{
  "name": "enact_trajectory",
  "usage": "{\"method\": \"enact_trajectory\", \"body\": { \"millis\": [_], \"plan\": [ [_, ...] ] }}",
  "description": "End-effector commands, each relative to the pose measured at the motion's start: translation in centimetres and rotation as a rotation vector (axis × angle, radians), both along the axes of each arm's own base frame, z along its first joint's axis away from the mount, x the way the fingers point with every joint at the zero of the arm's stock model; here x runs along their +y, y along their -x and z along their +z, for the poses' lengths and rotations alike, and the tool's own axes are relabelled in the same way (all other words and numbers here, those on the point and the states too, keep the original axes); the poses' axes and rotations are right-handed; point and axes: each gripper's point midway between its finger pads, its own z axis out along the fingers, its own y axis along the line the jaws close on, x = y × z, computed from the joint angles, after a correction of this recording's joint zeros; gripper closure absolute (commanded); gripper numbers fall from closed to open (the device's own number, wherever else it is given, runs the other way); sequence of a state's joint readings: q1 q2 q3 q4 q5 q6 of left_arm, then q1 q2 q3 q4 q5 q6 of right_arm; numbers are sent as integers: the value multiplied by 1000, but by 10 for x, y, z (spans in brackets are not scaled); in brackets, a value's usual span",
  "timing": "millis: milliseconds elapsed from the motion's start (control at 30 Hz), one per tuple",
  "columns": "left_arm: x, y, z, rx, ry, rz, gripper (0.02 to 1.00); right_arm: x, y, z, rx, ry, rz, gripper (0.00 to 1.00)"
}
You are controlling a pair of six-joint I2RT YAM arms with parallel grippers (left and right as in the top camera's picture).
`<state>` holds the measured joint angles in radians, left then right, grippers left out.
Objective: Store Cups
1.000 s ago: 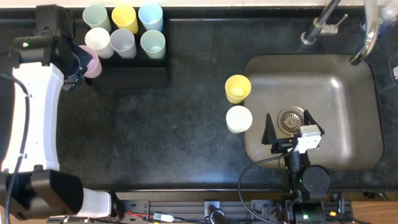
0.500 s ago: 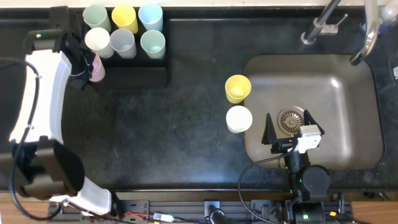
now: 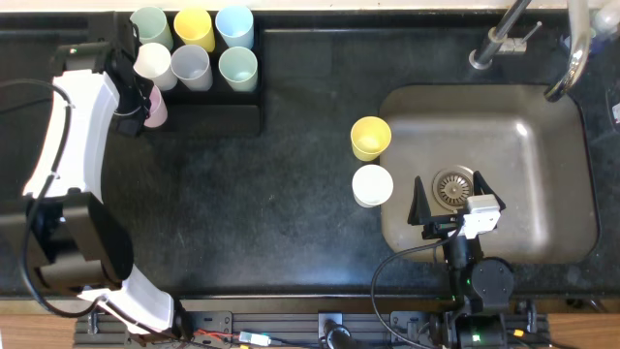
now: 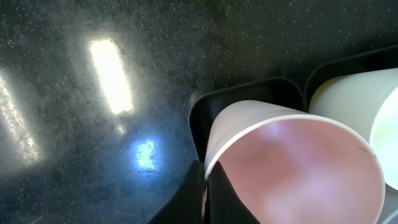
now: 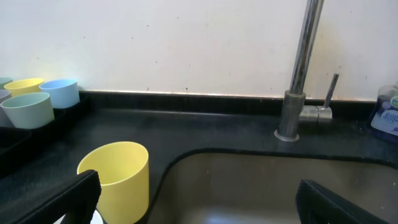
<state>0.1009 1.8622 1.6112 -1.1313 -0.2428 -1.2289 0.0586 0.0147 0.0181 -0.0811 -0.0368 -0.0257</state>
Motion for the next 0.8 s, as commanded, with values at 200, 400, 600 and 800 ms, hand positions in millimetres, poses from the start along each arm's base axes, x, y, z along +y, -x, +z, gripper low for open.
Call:
{"method": "enact_trajectory", "body": {
  "millis": [200,400,600,800],
  "plan": [
    [5,1,-25,57,-6,35,980,-2,0,-3,-3,-4,-11,3],
    [6,-3,-32,57,-10,38,950,-2,0,-3,-3,-4,-11,3],
    [7,-5,-31,50,-11,38,748,-2,0,-3,-2,-4,-11,3],
    [7,3,-9,26,-33,35,380,-2,0,-3,-3,-4,-11,3]
  ]
}}
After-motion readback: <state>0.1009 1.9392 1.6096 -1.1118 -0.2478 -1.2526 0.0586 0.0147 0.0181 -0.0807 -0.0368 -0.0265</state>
